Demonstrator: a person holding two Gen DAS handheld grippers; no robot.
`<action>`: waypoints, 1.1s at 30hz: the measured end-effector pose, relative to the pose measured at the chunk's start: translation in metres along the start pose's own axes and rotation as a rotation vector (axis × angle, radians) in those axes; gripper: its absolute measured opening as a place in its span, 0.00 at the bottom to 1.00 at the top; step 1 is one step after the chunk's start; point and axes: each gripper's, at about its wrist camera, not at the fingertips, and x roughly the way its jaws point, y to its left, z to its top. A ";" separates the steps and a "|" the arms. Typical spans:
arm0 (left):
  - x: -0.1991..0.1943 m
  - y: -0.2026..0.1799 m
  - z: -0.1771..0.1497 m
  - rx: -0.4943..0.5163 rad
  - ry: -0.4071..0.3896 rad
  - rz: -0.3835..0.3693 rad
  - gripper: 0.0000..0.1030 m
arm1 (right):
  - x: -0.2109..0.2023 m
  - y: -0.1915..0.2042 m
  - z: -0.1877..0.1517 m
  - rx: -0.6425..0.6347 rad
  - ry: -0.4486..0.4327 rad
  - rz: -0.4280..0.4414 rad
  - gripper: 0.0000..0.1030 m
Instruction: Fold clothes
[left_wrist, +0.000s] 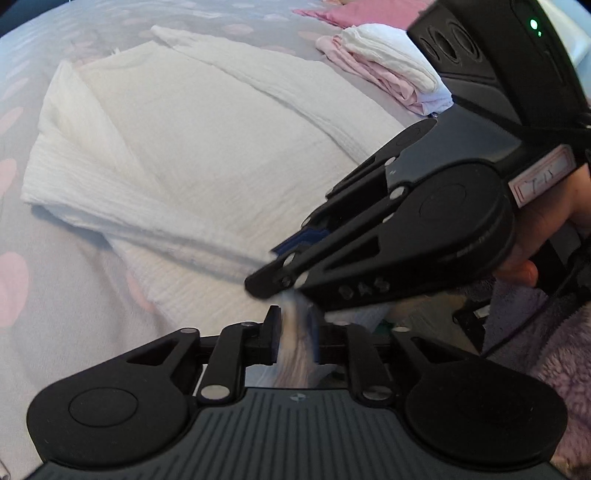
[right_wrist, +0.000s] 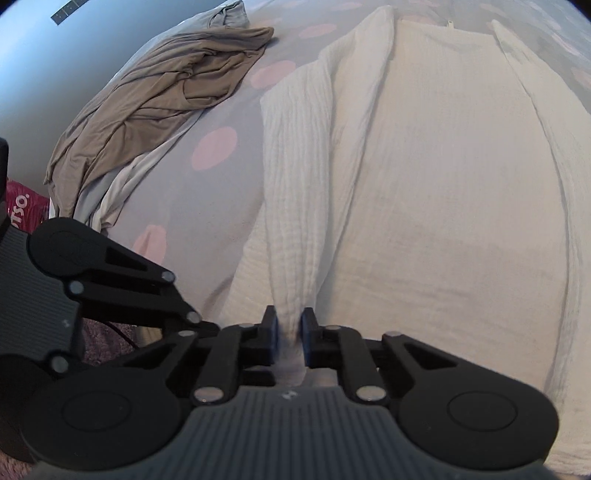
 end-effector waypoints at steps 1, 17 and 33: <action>-0.004 0.005 -0.001 -0.007 0.013 -0.002 0.31 | -0.001 -0.002 0.000 0.002 -0.003 -0.001 0.12; -0.032 0.168 0.047 -0.423 -0.226 0.117 0.45 | 0.006 -0.009 0.000 -0.004 0.034 -0.005 0.12; -0.012 0.228 0.070 -0.609 -0.368 0.033 0.07 | 0.001 -0.017 -0.006 0.017 0.025 0.051 0.13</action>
